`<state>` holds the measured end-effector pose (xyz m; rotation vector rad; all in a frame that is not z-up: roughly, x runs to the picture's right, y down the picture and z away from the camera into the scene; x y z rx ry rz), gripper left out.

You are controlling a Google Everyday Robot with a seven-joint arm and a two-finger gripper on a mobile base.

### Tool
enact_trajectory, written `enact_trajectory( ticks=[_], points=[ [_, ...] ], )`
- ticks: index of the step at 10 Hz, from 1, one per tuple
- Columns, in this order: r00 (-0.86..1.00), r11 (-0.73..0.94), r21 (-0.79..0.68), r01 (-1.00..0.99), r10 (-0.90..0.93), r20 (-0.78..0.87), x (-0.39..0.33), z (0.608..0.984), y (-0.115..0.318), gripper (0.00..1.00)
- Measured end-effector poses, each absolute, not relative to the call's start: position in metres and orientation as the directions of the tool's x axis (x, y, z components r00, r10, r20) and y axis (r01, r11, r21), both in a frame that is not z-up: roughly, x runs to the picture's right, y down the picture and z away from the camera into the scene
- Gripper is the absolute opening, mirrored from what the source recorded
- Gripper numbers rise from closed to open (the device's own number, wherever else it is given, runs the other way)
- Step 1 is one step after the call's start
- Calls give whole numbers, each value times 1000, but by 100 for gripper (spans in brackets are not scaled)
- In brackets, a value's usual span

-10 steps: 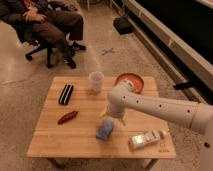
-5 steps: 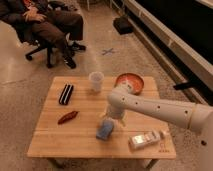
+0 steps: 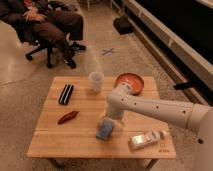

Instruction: Wipe the white sponge on the table

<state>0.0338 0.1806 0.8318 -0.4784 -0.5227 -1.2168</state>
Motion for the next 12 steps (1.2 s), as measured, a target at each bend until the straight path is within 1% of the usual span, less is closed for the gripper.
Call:
enact_trajectory(
  ticks=[12],
  points=[
    [236, 256, -56, 965, -756, 610, 31, 845, 184, 80]
  ],
)
